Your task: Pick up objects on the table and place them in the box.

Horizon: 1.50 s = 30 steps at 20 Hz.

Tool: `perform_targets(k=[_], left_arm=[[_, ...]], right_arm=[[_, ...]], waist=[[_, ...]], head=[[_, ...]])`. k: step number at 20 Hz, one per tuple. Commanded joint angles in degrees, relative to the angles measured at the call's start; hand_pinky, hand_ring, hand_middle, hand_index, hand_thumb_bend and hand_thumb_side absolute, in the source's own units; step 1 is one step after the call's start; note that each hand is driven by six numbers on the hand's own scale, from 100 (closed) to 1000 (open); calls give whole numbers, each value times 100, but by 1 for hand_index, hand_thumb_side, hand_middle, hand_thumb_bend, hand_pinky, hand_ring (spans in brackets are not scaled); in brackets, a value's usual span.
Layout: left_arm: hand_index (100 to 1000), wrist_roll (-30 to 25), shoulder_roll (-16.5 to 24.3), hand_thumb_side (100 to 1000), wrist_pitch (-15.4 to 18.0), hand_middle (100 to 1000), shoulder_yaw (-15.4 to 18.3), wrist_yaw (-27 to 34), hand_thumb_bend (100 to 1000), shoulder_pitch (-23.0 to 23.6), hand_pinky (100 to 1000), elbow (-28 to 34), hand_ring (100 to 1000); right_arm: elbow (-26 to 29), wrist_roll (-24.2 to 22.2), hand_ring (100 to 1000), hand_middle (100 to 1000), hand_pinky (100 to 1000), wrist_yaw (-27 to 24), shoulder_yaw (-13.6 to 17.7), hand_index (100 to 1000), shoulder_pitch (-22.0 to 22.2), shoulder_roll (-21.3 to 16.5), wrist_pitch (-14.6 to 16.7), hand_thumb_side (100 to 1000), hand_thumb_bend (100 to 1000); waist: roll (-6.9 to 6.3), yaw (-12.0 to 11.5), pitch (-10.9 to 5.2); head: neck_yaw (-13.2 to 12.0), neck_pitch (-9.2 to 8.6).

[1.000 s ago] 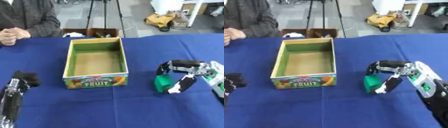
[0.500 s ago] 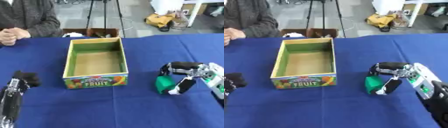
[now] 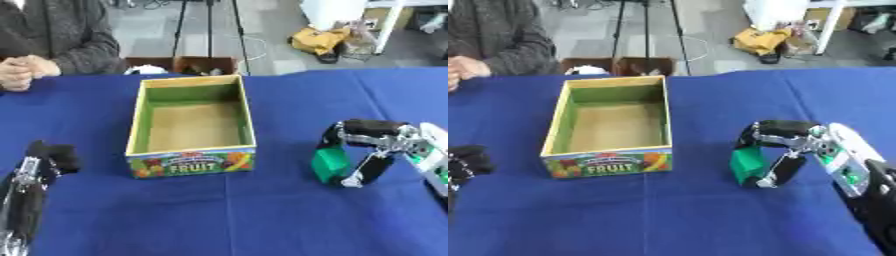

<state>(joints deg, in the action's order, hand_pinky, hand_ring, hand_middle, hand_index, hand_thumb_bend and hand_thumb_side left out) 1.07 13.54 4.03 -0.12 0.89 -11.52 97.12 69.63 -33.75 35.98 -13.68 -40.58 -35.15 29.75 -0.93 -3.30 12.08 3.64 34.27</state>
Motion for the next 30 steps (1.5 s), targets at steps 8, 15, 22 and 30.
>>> perform_targets(k=[8,15,22,30], left_arm=[[697,-54,76,973,0,558,-61,56,418,-111,672,86,588],[697,-187,8,974,-6,557,-193,110,418,-259,672,123,588],[697,-268,-44,976,-5,556,-272,127,417,-331,672,136,587],[697,-287,-66,976,-8,556,-284,131,420,-346,671,137,587]], right_arm=[[-26,316,634,362,639,231,291,470,-1203,63,-46,193,128],[-1004,469,629,362,639,912,463,468,-1933,887,-76,208,115],[-1777,834,641,375,645,1831,628,484,-2179,1541,-21,224,119],[-1728,1247,732,527,689,3087,386,671,-2129,1839,497,308,211]], waist=[[98,-306,-167],[122,-812,-63],[113,-1164,42],[108,-1197,60]], head=[[28,-41],[225,-172],[446,-183],[483,-166]])
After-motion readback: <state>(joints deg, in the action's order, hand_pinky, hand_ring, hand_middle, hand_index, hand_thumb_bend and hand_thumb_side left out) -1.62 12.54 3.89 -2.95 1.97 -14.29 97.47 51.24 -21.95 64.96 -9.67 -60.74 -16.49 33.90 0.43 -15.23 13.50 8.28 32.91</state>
